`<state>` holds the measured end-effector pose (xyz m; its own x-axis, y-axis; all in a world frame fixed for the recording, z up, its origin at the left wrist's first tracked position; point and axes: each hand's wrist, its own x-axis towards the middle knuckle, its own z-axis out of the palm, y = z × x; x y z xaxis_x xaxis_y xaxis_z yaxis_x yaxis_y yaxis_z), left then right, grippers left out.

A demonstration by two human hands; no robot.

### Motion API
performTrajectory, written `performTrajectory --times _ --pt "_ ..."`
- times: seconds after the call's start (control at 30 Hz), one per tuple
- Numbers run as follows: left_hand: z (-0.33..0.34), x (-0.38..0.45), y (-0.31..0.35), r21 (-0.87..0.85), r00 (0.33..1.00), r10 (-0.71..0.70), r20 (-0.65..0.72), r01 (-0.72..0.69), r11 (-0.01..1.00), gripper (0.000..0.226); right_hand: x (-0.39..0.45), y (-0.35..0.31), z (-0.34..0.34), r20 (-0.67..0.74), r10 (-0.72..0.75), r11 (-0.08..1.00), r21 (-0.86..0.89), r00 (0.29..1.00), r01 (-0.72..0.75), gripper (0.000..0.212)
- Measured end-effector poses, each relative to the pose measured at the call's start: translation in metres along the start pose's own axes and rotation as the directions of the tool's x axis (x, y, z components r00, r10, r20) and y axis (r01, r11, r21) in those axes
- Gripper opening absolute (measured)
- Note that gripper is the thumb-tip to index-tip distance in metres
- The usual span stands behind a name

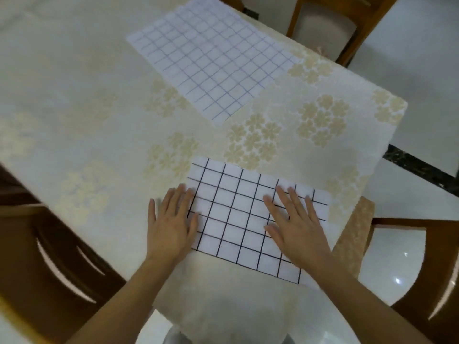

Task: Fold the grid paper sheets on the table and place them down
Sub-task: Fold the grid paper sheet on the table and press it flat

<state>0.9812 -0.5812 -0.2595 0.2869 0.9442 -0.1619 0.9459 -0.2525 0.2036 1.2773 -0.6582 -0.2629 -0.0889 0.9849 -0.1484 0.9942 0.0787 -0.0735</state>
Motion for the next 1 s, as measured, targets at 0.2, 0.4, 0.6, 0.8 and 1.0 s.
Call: performTrajectory --times 0.2,0.4,0.6,0.8,1.0 --pt "-0.005 -0.032 0.002 0.023 0.971 -0.237 -0.014 0.238 0.971 0.062 0.055 0.02 -0.009 -0.013 -0.37 0.929 -0.025 0.929 0.37 0.053" --pt "0.0 -0.046 0.004 -0.071 0.899 -0.436 -0.04 0.433 0.899 0.056 0.123 -0.005 -0.018 0.046 -0.588 0.805 -0.07 0.808 0.59 0.055" --pt "0.008 -0.034 0.012 -0.167 0.837 -0.538 -0.098 0.52 0.838 0.044 0.183 -0.053 -0.017 0.065 -0.788 0.598 -0.15 0.612 0.787 0.054" --pt "0.016 -0.023 0.022 -0.2 0.788 -0.603 -0.124 0.576 0.793 0.033 0.219 -0.088 -0.018 0.107 -0.884 0.442 -0.132 0.456 0.888 0.048" --pt "0.019 -0.024 0.025 -0.19 0.776 -0.615 -0.136 0.589 0.785 0.033 0.236 -0.104 -0.017 0.116 -0.907 0.392 -0.123 0.406 0.912 0.023"
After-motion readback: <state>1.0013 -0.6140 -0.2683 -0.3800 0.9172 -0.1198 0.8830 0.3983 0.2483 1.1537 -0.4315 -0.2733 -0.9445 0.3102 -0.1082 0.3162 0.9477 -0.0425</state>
